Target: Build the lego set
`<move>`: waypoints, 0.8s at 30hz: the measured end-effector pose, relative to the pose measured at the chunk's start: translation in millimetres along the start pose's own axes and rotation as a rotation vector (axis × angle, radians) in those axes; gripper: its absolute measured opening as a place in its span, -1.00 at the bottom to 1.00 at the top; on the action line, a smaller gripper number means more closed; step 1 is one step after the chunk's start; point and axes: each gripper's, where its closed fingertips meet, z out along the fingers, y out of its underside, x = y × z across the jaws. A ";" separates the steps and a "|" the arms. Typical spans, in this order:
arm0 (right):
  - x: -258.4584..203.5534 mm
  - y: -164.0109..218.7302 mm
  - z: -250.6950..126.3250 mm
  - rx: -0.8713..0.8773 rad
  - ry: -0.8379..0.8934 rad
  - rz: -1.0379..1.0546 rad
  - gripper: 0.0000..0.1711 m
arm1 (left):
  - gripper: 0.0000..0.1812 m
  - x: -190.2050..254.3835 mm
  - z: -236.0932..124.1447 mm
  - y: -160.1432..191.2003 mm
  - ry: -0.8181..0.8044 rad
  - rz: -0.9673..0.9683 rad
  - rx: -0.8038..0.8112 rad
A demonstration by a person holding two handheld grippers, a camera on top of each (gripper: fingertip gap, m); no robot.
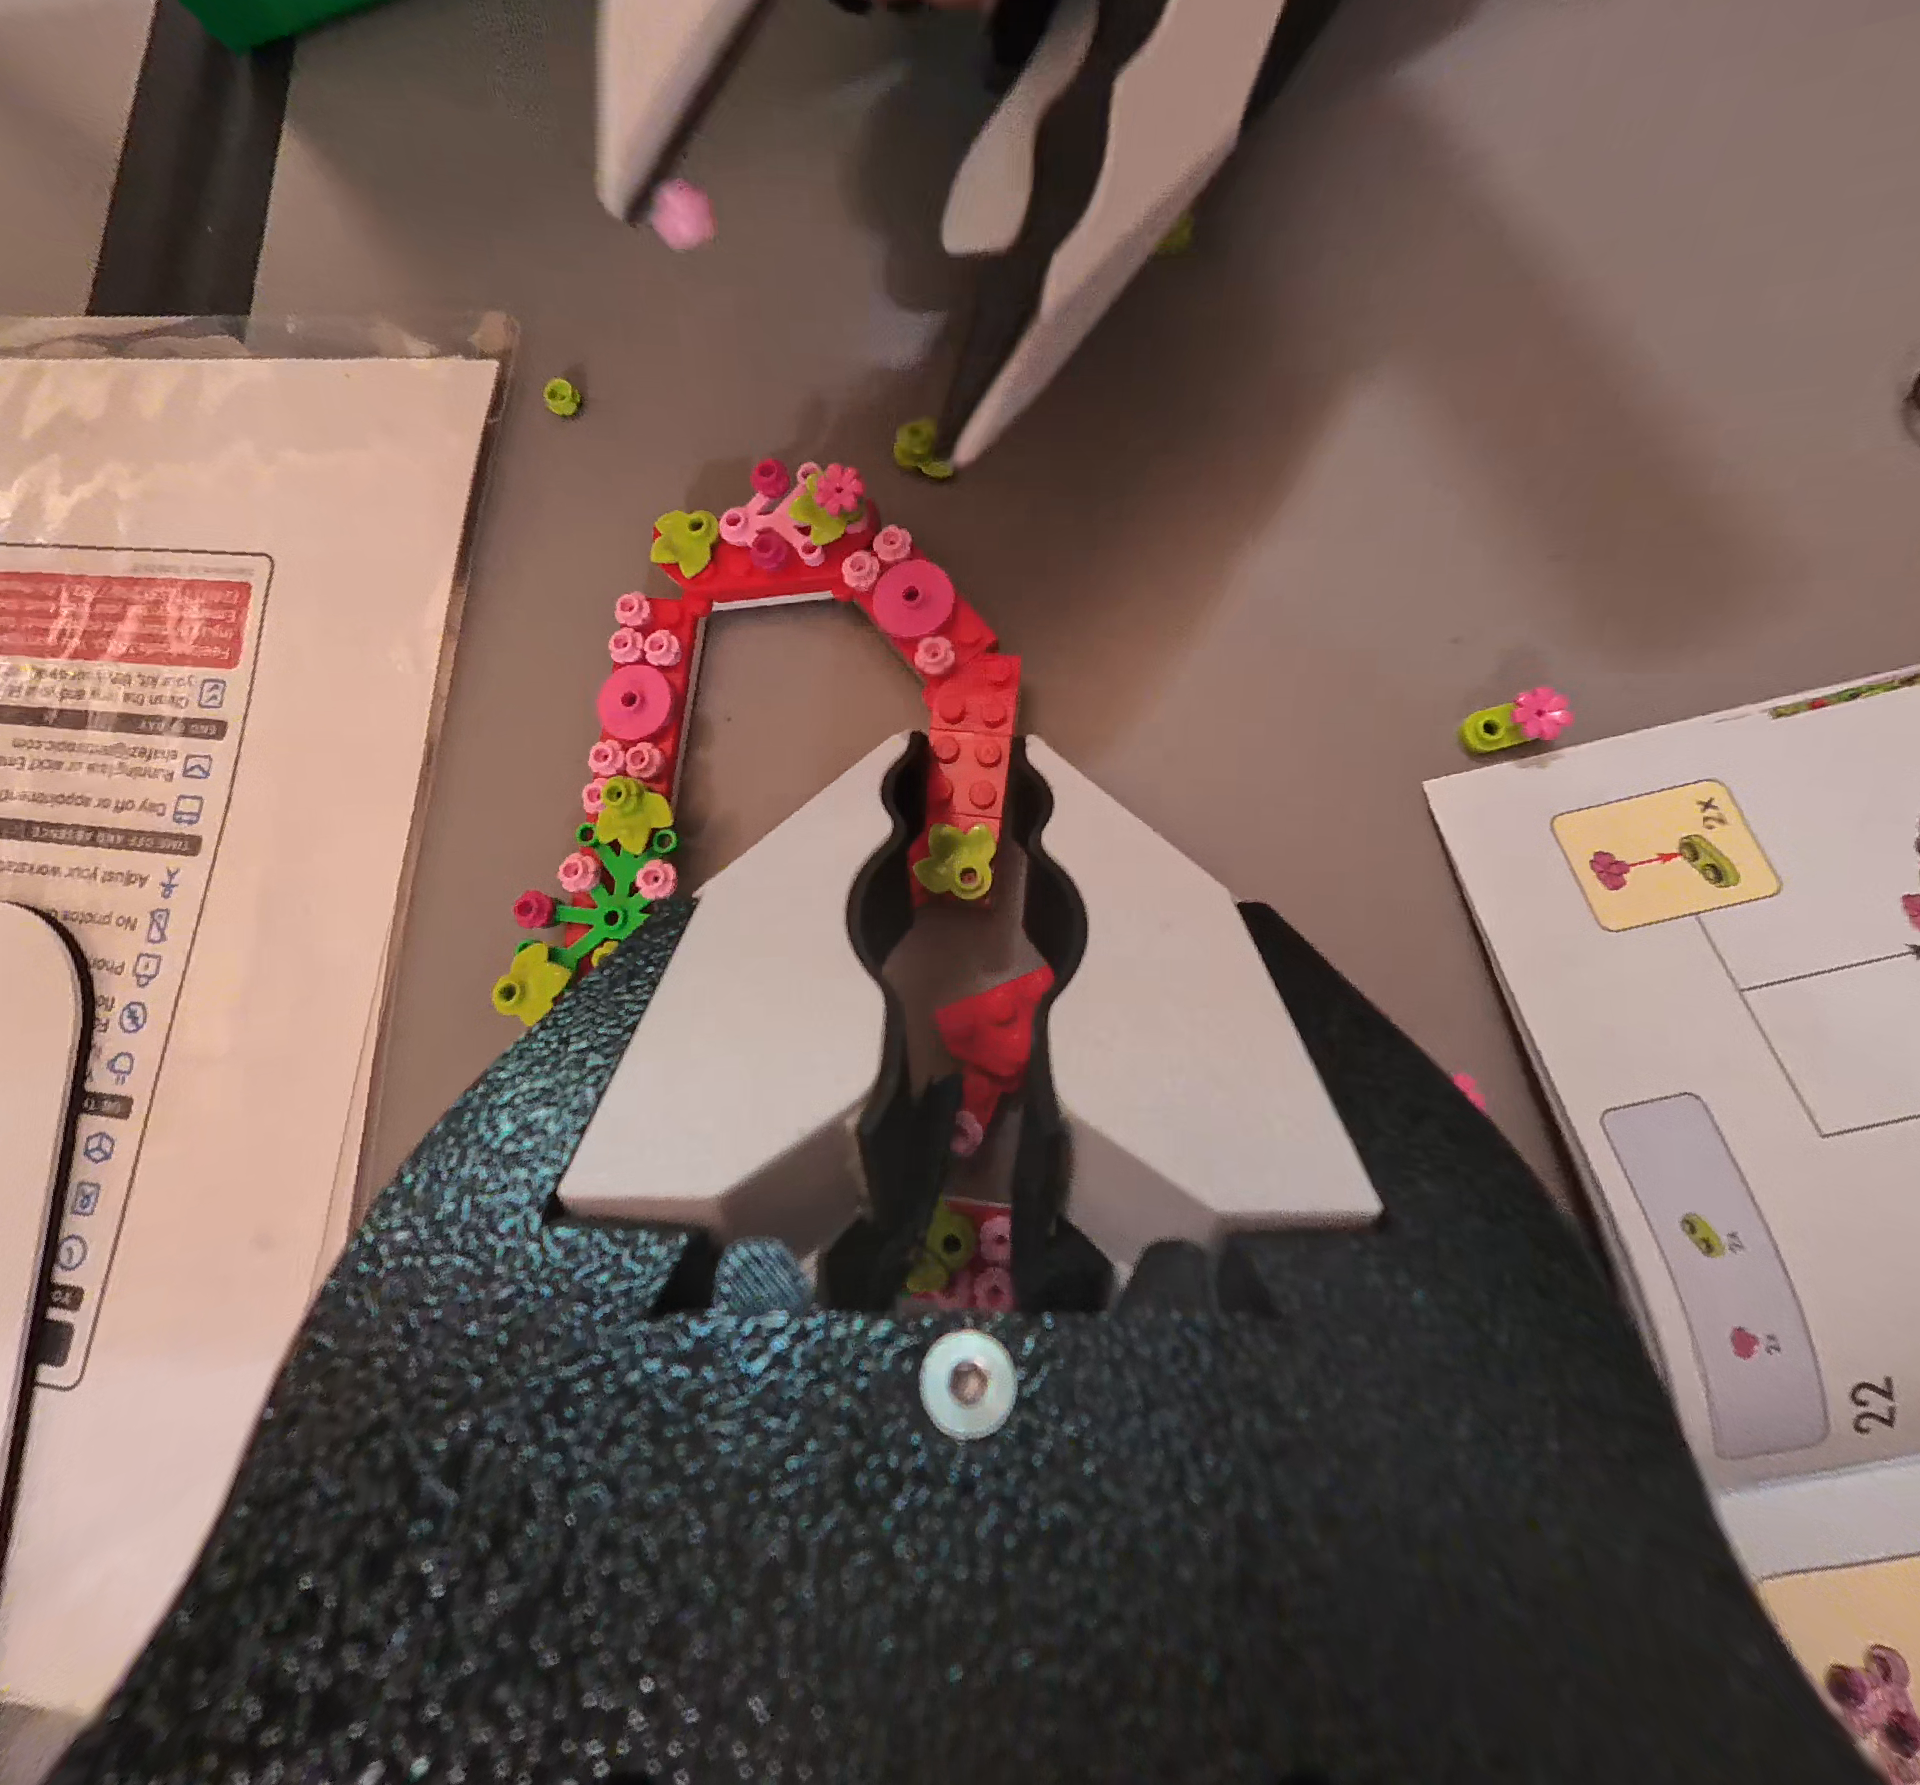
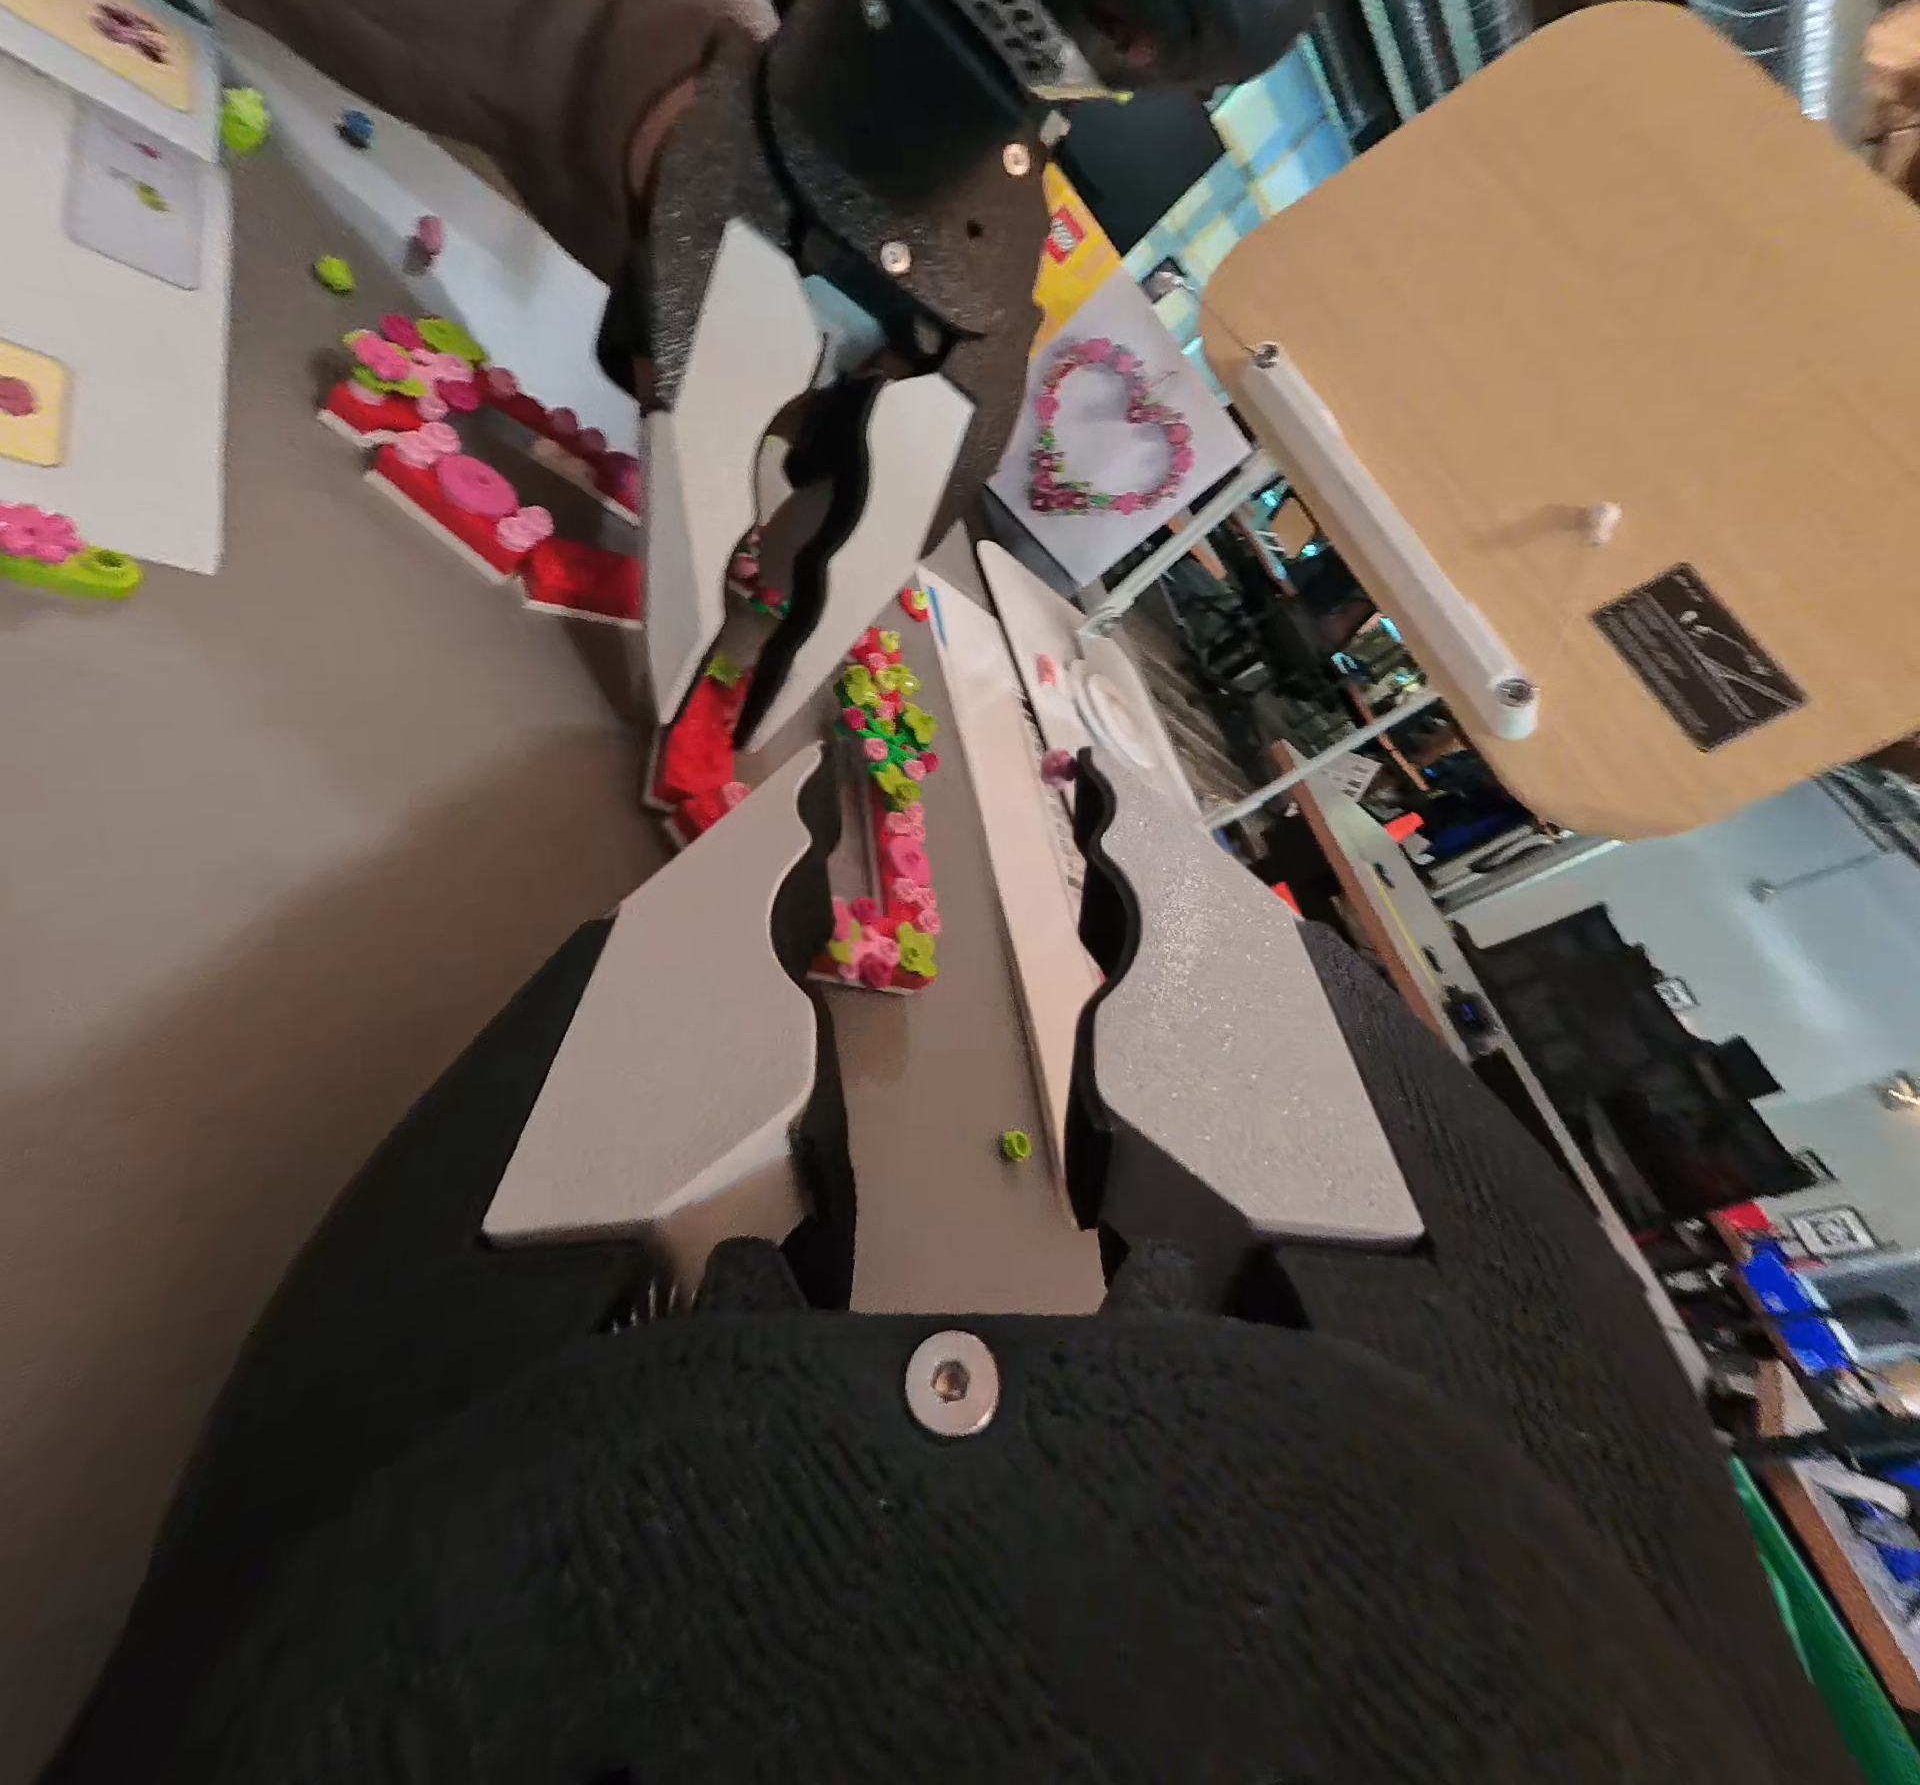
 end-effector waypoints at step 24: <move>-44.5 3.8 12.4 -0.089 -0.191 -0.196 -0.61 | -0.85 -1.8 -21.1 -21.6 0.081 -0.152 0.173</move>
